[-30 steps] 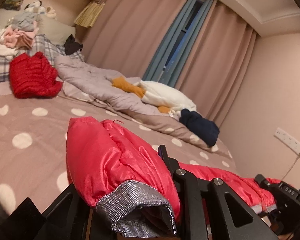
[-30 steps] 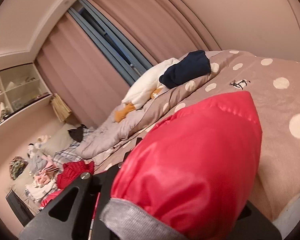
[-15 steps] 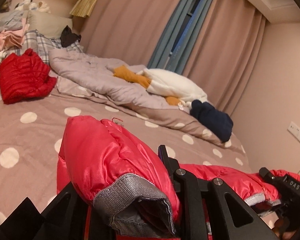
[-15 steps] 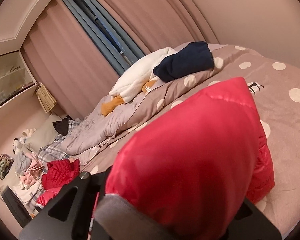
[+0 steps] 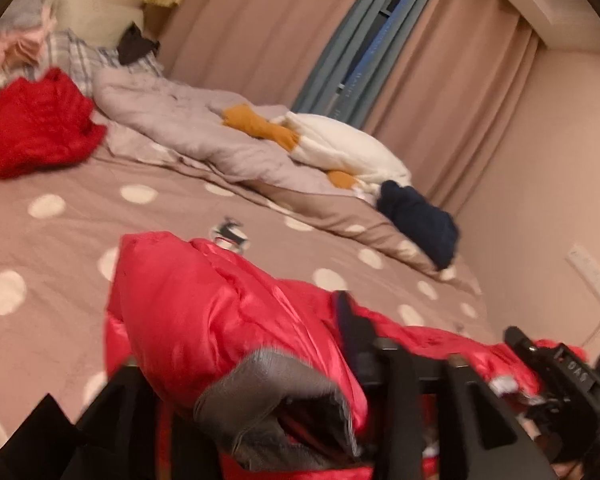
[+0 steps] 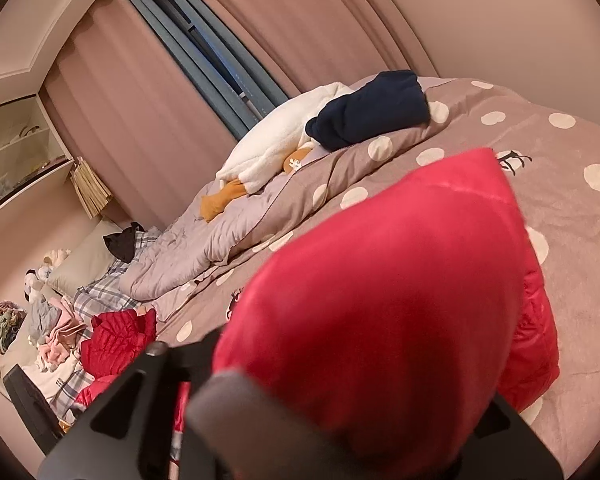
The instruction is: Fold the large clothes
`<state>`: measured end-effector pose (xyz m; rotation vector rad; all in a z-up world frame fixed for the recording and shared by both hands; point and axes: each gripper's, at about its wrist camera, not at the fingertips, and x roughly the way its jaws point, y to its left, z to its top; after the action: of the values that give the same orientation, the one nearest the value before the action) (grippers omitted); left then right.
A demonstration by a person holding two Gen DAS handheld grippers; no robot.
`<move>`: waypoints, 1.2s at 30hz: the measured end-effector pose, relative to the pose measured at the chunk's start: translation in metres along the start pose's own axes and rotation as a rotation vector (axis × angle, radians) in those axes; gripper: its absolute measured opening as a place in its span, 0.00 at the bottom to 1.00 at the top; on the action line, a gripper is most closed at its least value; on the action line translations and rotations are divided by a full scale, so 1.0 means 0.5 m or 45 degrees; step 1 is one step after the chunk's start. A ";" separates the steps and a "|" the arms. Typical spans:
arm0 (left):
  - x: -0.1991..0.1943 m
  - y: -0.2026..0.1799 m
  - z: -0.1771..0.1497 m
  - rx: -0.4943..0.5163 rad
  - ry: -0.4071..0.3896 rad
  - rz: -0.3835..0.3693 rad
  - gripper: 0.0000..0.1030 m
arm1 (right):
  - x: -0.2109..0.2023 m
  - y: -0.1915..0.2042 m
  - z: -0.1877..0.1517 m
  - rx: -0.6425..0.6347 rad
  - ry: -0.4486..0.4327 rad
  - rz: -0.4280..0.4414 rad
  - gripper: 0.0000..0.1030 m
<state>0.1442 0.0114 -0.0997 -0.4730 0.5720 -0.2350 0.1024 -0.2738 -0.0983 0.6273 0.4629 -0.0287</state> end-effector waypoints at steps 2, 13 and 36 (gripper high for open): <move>-0.005 0.013 0.004 -0.076 -0.022 -0.074 0.78 | -0.001 0.008 -0.001 -0.013 -0.002 0.052 0.80; -0.062 0.039 0.024 -0.019 -0.218 0.071 0.98 | -0.031 0.036 0.006 -0.150 -0.167 0.097 1.00; 0.238 0.067 -0.088 0.191 -0.036 0.191 0.98 | 0.299 -0.081 -0.076 -0.221 0.094 -0.355 1.00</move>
<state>0.2192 -0.0160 -0.2036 -0.2860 0.5553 -0.1268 0.2145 -0.2681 -0.2115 0.3908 0.6149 -0.2279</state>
